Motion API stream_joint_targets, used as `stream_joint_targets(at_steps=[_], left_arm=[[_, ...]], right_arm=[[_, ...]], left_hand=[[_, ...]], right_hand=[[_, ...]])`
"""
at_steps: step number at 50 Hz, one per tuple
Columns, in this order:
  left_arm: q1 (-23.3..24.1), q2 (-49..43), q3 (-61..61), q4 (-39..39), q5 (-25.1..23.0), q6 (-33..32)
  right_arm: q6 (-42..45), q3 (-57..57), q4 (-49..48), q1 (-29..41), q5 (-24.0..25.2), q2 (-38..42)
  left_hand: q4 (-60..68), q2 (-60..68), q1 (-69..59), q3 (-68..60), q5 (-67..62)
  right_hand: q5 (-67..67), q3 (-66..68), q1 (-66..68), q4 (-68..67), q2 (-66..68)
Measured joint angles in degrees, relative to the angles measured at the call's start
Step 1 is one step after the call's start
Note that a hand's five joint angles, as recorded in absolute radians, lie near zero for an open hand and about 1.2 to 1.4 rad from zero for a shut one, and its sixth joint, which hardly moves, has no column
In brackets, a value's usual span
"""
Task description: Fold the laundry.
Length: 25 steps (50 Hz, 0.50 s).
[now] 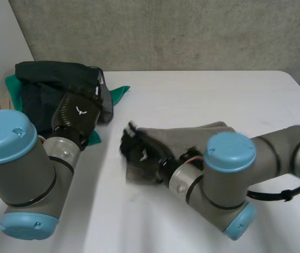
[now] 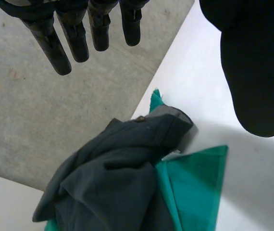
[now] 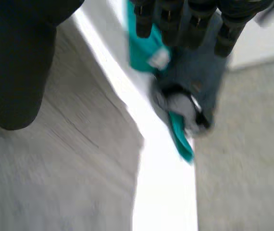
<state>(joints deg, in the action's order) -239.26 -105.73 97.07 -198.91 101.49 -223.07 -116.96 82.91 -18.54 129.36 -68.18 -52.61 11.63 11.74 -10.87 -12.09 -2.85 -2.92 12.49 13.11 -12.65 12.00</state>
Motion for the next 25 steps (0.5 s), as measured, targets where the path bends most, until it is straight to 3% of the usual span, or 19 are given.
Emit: stream_joint_targets(at_steps=[7,8,13,18,21,23,25], left_arm=[[2.69,-0.75,-4.67,-0.34,0.04,-0.03],[3.73,-1.31,-6.06,-0.54,0.07,-0.05],[7.43,-4.1,-10.12,-1.03,0.22,-0.06],[10.31,-7.24,-12.48,-1.16,0.29,-0.13],[11.26,-8.42,-12.91,-1.15,0.37,-0.15],[11.76,-9.0,-12.95,-1.13,0.46,-0.15],[11.87,-9.13,-12.87,-1.11,0.5,-0.14]], right_arm=[[-21.23,3.7,0.82,-7.3,-5.12,-10.71],[-28.32,5.28,2.09,-10.12,-5.53,-13.7],[-38.04,10.03,7.91,-18.0,-5.36,-17.61],[-32.75,15.71,12.01,-26.23,-4.96,-17.1],[-26.89,18.1,12.77,-30.06,-4.95,-15.75],[-22.46,19.08,12.93,-32.38,-5.13,-14.35],[-21.05,19.15,12.9,-33.04,-5.24,-13.85]], left_hand=[[0.0,0.0,0.0,0.0,0.0],[0.0,0.0,0.0,0.0,0.0],[0.0,0.0,0.0,0.0,0.0],[0.0,0.0,0.0,0.0,0.0],[0.0,0.0,0.0,0.0,0.0],[0.0,0.0,0.0,0.0,0.0],[0.0,0.0,0.0,0.0,0.0]], right_hand=[[0.16,-0.45,0.0,0.6,-0.19],[0.16,-0.45,0.0,0.6,-0.19],[0.16,-0.45,0.0,0.61,-0.19],[-3.62,3.66,2.95,-3.5,4.07],[-18.96,19.05,19.48,-18.87,20.71],[-38.99,39.64,39.14,-39.36,41.01],[-43.93,45.48,42.79,-44.4,46.94]])
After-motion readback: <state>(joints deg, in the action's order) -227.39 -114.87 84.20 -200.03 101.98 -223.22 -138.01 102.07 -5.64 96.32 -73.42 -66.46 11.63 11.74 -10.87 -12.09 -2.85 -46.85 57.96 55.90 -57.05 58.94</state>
